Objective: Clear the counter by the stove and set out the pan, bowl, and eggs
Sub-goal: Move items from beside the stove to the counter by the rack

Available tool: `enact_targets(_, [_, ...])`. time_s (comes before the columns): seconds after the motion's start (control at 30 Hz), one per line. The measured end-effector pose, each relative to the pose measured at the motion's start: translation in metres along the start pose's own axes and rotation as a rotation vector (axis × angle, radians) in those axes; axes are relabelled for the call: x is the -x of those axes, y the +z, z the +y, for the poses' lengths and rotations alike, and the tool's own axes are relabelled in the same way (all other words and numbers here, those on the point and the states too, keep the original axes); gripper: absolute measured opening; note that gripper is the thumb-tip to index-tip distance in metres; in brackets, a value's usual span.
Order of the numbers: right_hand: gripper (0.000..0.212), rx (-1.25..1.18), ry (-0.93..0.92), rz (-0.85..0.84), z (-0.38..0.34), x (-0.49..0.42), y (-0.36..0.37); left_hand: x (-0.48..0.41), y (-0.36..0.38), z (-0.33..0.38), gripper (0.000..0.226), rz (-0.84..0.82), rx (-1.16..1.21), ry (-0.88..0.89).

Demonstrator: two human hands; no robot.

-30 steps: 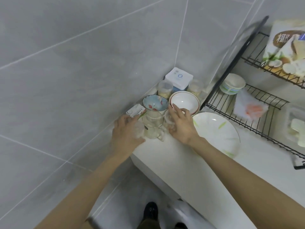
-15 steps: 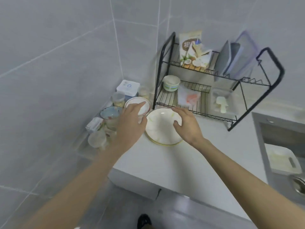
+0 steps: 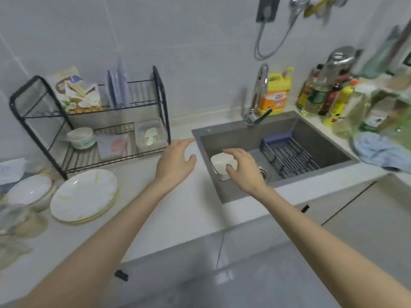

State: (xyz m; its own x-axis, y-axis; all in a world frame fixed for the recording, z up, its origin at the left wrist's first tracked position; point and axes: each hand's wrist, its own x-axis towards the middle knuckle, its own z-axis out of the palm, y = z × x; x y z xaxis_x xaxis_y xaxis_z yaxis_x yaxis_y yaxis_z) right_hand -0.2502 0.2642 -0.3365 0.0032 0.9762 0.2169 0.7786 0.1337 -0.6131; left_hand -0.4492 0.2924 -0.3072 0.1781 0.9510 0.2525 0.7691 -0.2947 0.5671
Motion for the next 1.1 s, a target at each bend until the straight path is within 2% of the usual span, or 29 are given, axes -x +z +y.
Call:
enact_targets(0.33, [0.046, 0.047, 0.356, 0.303, 0.167, 0.133, -0.184, -0.006, 0.151, 0.244, 0.047, -0.28, 0.078, 0.375])
enact_targets(0.73, [0.045, 0.114, 0.77, 0.678, 0.285, 0.293, -0.33, 0.037, 0.301, 0.481, 0.046, -0.636, 0.258, 0.737])
enact_targets(1.1, [0.046, 0.198, 1.098, 0.983, 0.38, 0.431, -0.458, 0.115, 0.429, 0.707, 0.046, -0.911, 0.353, 1.061])
